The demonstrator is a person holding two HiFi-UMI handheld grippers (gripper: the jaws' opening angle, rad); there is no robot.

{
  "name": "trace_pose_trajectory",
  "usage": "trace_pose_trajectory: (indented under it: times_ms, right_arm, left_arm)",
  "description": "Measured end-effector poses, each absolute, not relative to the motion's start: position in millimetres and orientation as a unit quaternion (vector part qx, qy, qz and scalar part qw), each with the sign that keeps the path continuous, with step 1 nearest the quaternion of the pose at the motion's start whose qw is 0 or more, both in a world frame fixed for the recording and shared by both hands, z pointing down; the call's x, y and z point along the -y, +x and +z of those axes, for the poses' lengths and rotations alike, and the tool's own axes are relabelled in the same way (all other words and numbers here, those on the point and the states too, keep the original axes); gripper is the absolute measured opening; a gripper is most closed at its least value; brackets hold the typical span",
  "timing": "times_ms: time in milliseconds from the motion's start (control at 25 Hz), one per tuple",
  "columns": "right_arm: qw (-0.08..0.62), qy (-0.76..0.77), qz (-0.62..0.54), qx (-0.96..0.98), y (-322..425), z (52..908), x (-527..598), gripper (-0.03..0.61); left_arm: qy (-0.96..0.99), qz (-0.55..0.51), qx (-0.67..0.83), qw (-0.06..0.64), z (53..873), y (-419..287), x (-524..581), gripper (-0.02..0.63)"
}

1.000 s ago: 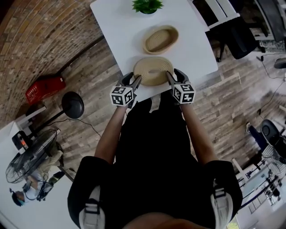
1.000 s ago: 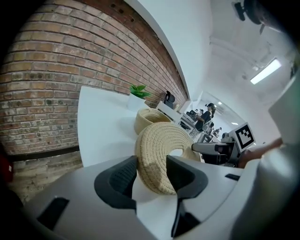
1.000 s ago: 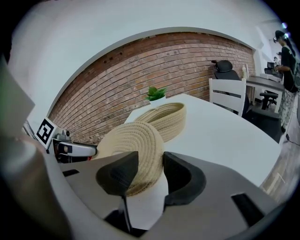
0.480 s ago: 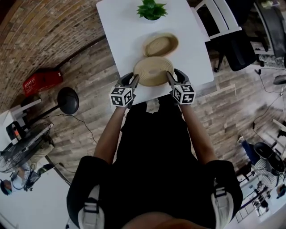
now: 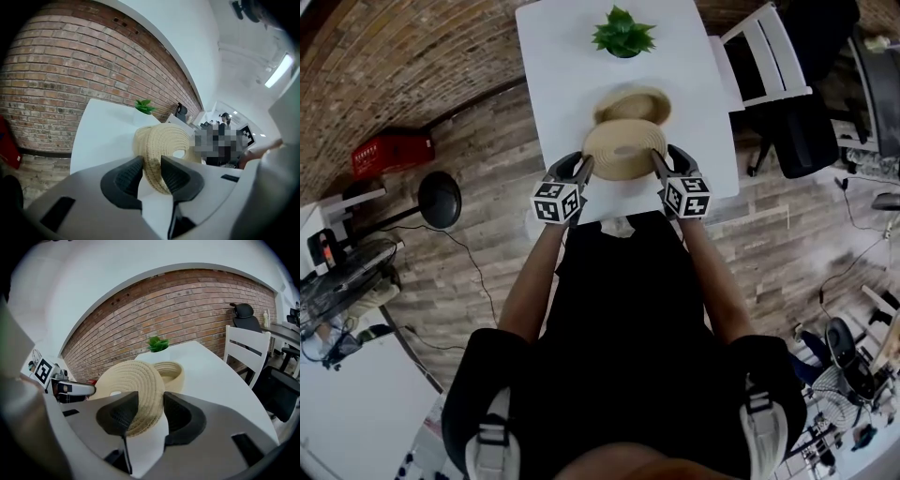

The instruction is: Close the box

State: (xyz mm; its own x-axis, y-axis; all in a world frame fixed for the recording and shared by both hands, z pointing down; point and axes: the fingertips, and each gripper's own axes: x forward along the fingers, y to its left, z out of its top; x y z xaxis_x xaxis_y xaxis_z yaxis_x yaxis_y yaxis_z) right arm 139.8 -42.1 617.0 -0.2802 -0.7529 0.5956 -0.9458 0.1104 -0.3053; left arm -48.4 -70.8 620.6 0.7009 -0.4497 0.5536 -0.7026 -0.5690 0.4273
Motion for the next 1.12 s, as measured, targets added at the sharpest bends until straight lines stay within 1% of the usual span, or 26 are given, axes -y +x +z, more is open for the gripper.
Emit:
trace_pose_trajectory:
  times_ms: [480,800,1120]
  right_arm:
    - [0.165,0.528,0.318,0.77,165.5,619.6,95.9,0.166]
    - [0.166,0.515,0.329,0.774,186.0,627.1,128.5,0.166]
    - [0.176,0.501,0.317,0.786,187.6,627.0,148.5,0.166]
  left_arm:
    - [0.834,0.177,0.4,0.335,621.8,-24.2,96.6,0.129]
    - [0.83,0.179,0.413,0.331,624.1,-4.3,123.5,0.129]
    - [0.82,0.175,0.428,0.337,627.9,-2.4,135.2,0.127]
